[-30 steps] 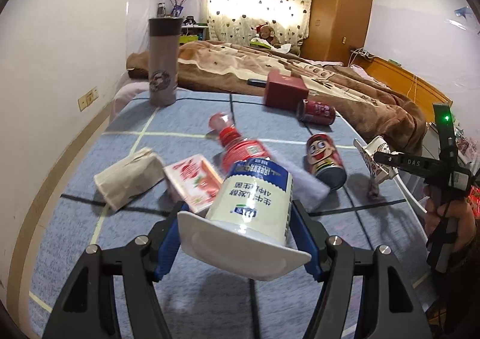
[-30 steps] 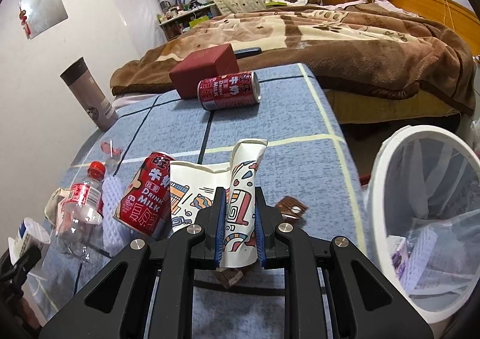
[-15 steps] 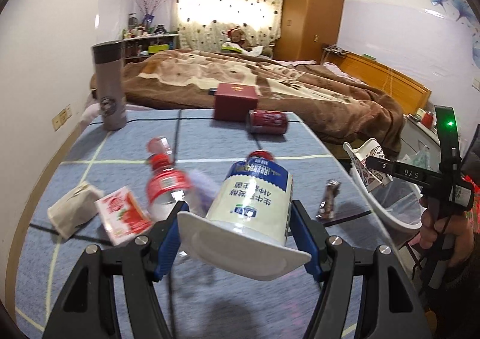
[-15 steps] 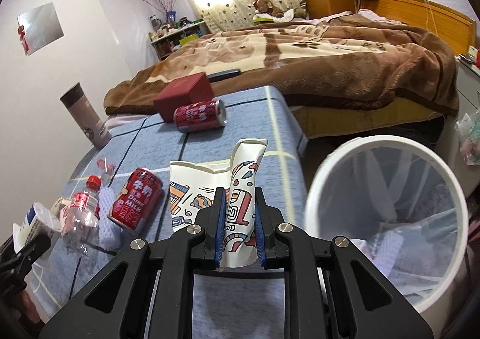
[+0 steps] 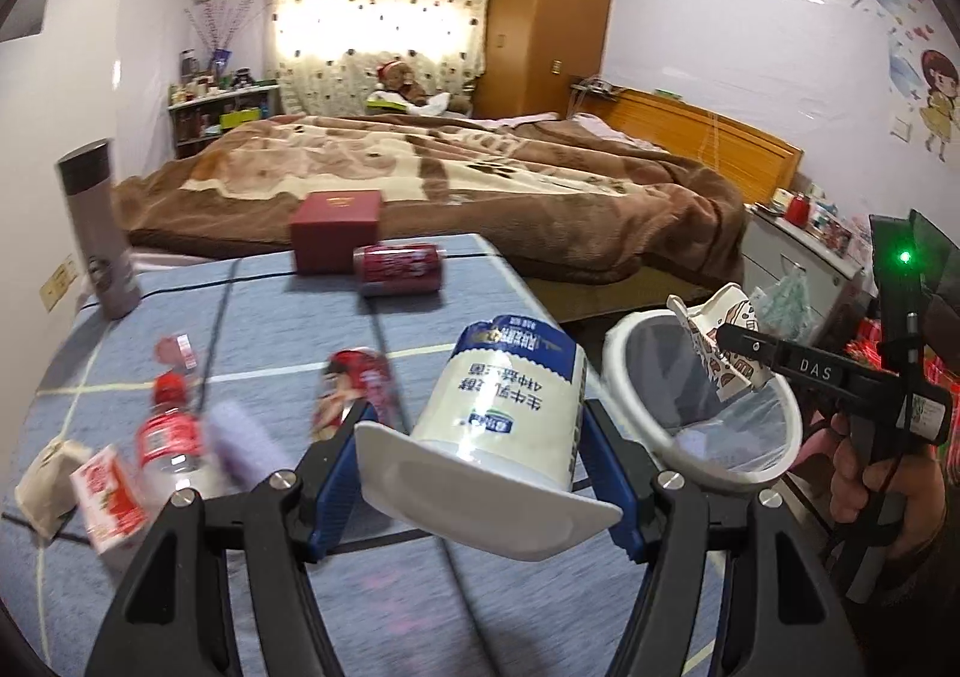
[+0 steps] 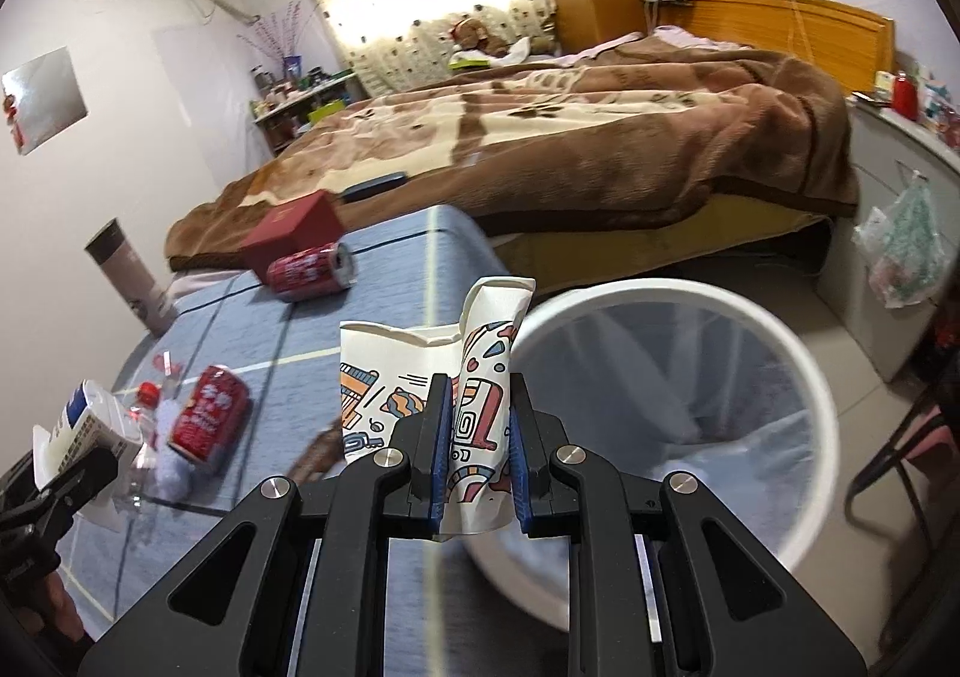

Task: Collect trash
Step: 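Carry both items over the wastebasket and open both grippers to drop them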

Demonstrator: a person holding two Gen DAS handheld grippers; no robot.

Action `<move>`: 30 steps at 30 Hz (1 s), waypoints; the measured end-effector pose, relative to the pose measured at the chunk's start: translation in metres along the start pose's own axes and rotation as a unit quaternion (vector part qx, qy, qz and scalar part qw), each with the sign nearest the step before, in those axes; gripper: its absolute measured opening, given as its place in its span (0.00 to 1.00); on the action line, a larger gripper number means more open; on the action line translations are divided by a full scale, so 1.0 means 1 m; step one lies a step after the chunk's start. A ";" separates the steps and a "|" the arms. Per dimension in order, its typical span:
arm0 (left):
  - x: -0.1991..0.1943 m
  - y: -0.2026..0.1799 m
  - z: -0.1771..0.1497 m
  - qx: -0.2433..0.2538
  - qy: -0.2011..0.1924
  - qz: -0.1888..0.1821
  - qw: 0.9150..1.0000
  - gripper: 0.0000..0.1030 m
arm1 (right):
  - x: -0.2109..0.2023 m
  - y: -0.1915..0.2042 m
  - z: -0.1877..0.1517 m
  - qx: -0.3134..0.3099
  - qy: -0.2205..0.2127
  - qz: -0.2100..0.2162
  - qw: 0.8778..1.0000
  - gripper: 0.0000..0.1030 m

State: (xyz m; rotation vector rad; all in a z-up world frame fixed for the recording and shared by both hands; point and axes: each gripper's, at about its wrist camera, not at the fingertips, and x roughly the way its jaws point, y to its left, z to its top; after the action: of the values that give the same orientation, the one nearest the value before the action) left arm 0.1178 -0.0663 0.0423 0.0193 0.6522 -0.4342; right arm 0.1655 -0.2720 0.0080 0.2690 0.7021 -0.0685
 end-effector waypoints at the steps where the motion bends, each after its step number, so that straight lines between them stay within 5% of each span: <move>1: 0.003 -0.006 0.001 0.003 0.001 -0.005 1.000 0.68 | -0.001 -0.004 0.000 0.001 -0.001 -0.004 1.000 0.17; 15: 0.049 -0.099 0.025 0.048 0.016 -0.075 0.996 0.68 | -0.010 -0.061 -0.001 0.008 -0.005 -0.073 0.997 0.17; 30: 0.106 -0.159 0.022 0.071 0.074 -0.119 0.988 0.68 | 0.018 -0.102 -0.012 0.022 0.057 -0.094 0.994 0.17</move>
State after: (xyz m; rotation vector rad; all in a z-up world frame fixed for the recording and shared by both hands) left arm 0.1427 -0.2556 0.0160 0.1106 0.7722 -0.7150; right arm 0.1565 -0.3663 -0.0346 0.2494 0.8387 -0.2508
